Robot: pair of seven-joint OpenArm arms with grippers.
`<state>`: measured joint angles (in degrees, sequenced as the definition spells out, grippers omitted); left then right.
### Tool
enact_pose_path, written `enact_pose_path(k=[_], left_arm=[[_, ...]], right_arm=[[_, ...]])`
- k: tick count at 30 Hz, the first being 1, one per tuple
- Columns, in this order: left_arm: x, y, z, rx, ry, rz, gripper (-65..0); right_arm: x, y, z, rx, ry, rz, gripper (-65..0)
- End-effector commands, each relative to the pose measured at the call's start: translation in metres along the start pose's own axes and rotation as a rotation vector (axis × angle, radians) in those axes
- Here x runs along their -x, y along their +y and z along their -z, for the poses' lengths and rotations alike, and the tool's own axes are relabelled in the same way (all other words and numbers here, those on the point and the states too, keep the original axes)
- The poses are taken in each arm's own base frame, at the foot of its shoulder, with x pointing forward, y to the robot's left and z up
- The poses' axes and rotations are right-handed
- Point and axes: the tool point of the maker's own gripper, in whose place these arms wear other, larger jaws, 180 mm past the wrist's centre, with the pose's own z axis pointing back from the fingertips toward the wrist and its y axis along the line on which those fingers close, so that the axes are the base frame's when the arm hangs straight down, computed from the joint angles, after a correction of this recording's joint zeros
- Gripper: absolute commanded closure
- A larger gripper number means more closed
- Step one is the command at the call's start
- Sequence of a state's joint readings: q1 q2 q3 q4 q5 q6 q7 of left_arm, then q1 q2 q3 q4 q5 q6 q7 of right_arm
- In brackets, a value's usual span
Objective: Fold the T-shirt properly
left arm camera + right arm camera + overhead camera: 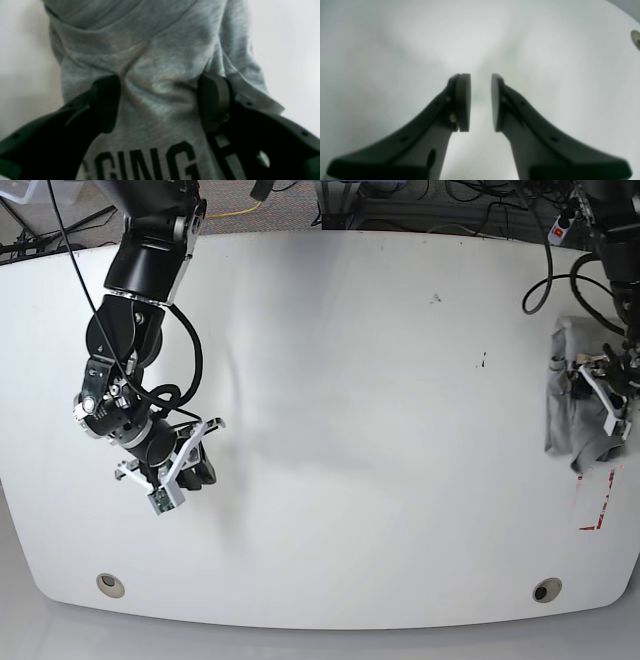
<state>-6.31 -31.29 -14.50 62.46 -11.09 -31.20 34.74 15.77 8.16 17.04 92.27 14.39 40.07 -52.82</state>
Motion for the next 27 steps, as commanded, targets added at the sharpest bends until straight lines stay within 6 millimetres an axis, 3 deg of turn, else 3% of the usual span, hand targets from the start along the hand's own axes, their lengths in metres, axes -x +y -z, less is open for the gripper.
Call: enact_pose_path(k=[1,6,8,13,16,19,22,27], left_arm=[[0.031,0.043,-0.021,-0.058,0.157,0.105,-44.6],[0.038,0.072,-0.044,-0.085,0.197,0.166,-44.4],[0.032,0.080,-0.053,-0.089,0.183,0.186,-44.4],[-0.005,0.098,-0.084,-0.192,0.141,0.233,-44.4],[-0.030,0.098,-0.104,-0.254,0.127,0.288,-44.4],[-0.055,0.070,-0.105,-0.247,0.047,0.330,-44.4],[-0.069,0.048,-0.104,-0.239,-0.011,0.349,-44.4],[-0.095,-0.006,-0.097,-0.256,-0.158,0.306,-44.4]], right_arm=[[-0.020,-0.002,-0.007,0.011,-0.068,-0.018,-13.2],[-0.013,0.002,-0.011,0.011,-0.060,-0.026,-13.2],[-0.014,0.004,-0.014,0.015,-0.065,-0.034,-13.2],[-0.010,0.008,-0.022,0.027,-0.064,-0.054,-13.2],[-0.007,0.008,-0.022,0.026,-0.060,-0.054,-13.2],[-0.002,0.008,-0.023,0.028,-0.049,-0.055,-13.2],[0.000,0.008,-0.024,0.032,-0.049,-0.058,-13.0],[0.011,-0.003,-0.024,0.119,-0.057,-0.129,-13.0]])
